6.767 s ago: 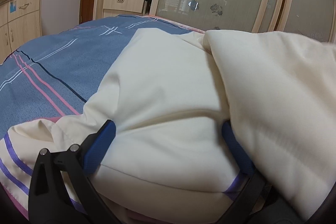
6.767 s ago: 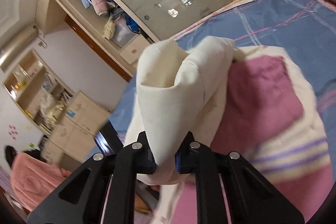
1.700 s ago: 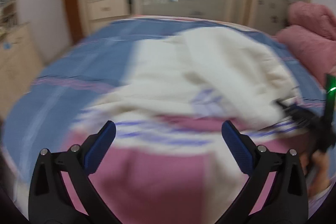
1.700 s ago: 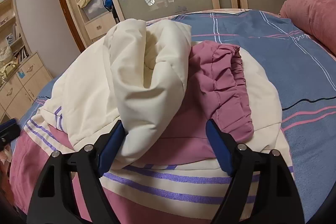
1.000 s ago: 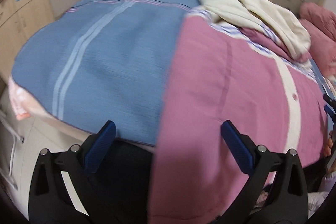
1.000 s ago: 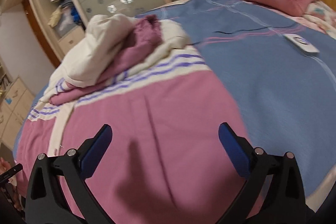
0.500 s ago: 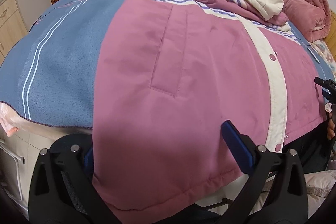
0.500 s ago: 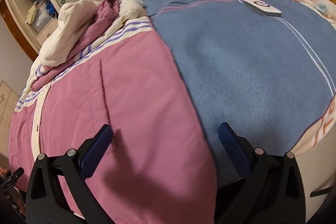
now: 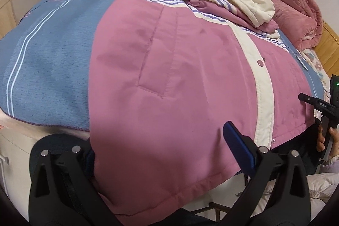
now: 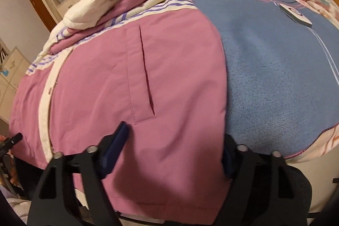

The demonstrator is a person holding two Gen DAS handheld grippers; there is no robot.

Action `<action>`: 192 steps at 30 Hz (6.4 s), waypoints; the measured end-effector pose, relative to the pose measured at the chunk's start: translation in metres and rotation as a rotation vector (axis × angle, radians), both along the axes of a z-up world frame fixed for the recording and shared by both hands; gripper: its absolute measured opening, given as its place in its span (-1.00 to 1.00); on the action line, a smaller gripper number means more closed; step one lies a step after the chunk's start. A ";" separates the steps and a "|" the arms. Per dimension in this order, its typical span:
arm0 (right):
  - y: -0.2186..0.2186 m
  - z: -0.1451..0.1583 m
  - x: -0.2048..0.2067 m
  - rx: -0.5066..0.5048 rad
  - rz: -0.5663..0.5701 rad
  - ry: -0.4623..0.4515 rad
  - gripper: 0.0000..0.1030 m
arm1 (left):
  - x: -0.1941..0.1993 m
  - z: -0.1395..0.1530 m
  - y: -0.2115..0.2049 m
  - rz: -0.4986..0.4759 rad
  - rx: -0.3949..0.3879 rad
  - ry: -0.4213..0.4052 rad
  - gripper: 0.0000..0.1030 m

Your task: Fold large clothes

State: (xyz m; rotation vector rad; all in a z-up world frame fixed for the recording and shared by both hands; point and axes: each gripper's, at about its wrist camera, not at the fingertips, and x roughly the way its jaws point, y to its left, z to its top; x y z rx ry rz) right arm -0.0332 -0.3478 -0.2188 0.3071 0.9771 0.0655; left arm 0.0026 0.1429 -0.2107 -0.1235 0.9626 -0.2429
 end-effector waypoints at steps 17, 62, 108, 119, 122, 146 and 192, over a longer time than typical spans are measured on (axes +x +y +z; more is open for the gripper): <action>0.004 0.002 0.004 0.054 0.050 0.033 -0.15 | 0.006 0.000 0.010 0.016 -0.077 0.027 -0.34; -0.021 0.164 0.194 0.619 0.132 -0.459 -0.61 | 0.167 0.194 0.009 -0.183 -0.538 -0.294 -0.77; 0.170 0.111 0.294 -0.300 0.332 -0.265 0.97 | 0.248 0.158 -0.089 -0.114 -0.011 -0.342 0.92; 0.081 0.114 0.406 0.029 -0.005 -0.224 0.92 | 0.302 0.106 -0.063 0.078 -0.114 -0.138 0.93; 0.095 0.096 0.360 -0.097 0.113 -0.261 0.95 | 0.293 0.093 -0.058 0.129 -0.060 -0.142 0.95; 0.070 0.037 0.275 -0.206 0.078 -0.401 0.97 | 0.243 0.045 -0.062 0.253 0.068 -0.319 0.96; 0.072 0.034 0.275 -0.202 0.068 -0.450 0.97 | 0.239 0.039 -0.064 0.255 0.051 -0.368 0.96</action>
